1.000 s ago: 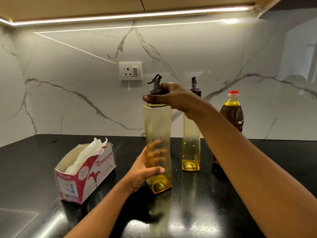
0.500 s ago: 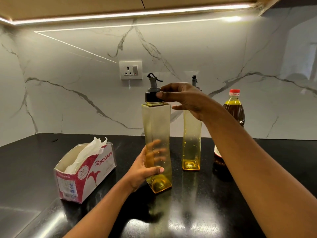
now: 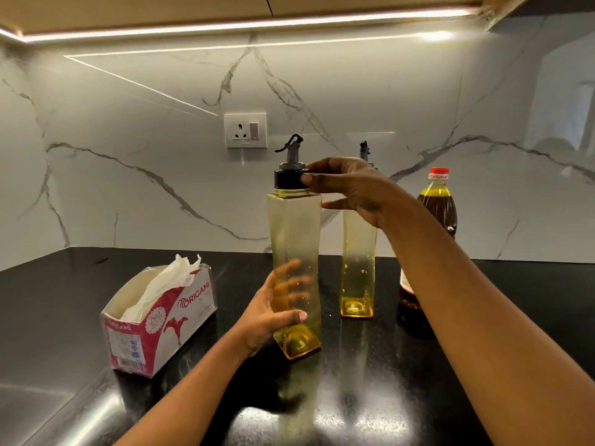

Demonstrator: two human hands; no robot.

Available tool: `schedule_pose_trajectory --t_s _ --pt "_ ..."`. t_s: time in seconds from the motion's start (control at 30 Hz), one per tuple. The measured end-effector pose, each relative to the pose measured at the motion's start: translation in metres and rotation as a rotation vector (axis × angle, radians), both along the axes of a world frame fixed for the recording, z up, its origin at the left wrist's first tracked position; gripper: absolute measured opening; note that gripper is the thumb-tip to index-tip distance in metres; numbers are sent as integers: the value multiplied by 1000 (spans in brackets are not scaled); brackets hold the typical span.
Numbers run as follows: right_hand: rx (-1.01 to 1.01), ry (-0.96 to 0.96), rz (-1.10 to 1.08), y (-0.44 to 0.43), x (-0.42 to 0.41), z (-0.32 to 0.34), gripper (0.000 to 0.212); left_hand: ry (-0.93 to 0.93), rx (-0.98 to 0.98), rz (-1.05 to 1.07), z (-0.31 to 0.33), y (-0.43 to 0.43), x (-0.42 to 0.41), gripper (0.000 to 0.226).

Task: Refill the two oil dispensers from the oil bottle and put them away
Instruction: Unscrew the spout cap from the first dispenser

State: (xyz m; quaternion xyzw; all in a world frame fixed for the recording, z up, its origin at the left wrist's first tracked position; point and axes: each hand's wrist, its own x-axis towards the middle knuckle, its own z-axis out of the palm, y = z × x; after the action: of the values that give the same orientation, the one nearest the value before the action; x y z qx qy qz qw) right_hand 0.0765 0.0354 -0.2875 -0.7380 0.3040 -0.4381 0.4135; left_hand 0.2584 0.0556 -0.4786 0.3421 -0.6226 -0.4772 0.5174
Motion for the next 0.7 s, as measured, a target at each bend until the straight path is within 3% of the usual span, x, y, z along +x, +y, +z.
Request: schedule_pose_trajectory --t_s 0.1,0.23,0.47,0.7 --pt "-14 128 37 9 14 6 38 -20 -7 5 1 0 -1 83" --pt "4 124 20 9 27 7 51 -35 -13 0 3 1 -2 85" --pt "32 -46 -1 -5 -2 3 36 -34 -5 -4 2 -2 0 85" --pt "-2 134 75 8 21 8 47 -30 -11 2 3 -1 -1 86"
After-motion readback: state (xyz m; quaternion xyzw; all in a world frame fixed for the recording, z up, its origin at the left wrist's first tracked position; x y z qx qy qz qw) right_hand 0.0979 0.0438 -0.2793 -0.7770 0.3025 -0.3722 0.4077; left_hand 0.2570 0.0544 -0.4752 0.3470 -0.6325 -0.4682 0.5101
